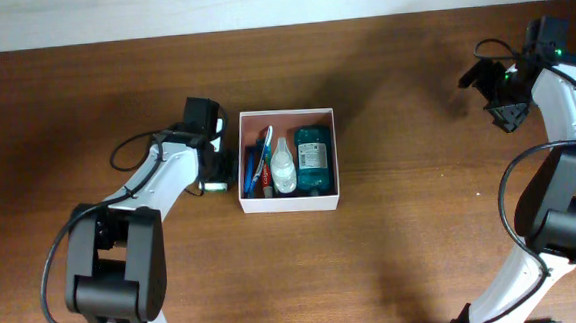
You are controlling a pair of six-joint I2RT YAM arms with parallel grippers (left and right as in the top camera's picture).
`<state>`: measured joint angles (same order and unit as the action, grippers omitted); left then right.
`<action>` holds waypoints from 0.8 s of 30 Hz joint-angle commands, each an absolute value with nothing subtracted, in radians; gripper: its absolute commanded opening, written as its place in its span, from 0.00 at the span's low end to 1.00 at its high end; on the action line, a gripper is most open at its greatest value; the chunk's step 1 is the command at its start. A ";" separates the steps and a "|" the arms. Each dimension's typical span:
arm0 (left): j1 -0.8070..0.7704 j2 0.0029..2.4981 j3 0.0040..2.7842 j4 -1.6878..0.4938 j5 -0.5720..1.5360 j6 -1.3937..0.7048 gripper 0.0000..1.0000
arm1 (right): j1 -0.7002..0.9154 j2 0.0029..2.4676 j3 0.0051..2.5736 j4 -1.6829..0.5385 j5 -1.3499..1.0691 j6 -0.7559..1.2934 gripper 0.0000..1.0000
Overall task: Pack container
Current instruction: 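Move left gripper to the green Dettol soap bar and grasp it, then carry the Dettol soap bar into the box and release it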
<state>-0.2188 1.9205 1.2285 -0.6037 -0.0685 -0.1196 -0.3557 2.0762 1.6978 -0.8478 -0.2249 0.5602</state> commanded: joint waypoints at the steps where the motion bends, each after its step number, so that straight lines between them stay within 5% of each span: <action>1: -0.220 1.938 1.227 -0.598 -0.080 -0.099 0.78 | -0.361 2.075 1.701 -0.848 -0.212 0.554 0.99; 6: -0.220 1.939 1.227 -0.599 -0.080 -0.099 0.46 | -0.361 2.075 1.701 -0.848 -0.212 0.554 0.99; 9: -0.220 1.939 1.227 -0.599 -0.080 -0.099 0.41 | -0.361 2.075 1.701 -0.848 -0.212 0.554 0.98; 14: -0.220 1.939 1.227 -0.599 -0.080 -0.099 0.44 | -0.361 2.075 1.701 -0.848 -0.212 0.554 0.99; 16: -0.220 1.940 1.227 -0.599 -0.080 -0.099 0.75 | -0.361 2.075 1.701 -0.848 -0.212 0.554 0.99; 24: -0.220 1.997 1.227 -0.587 -0.080 -0.100 0.75 | -0.361 2.075 1.701 -0.848 -0.212 0.554 0.99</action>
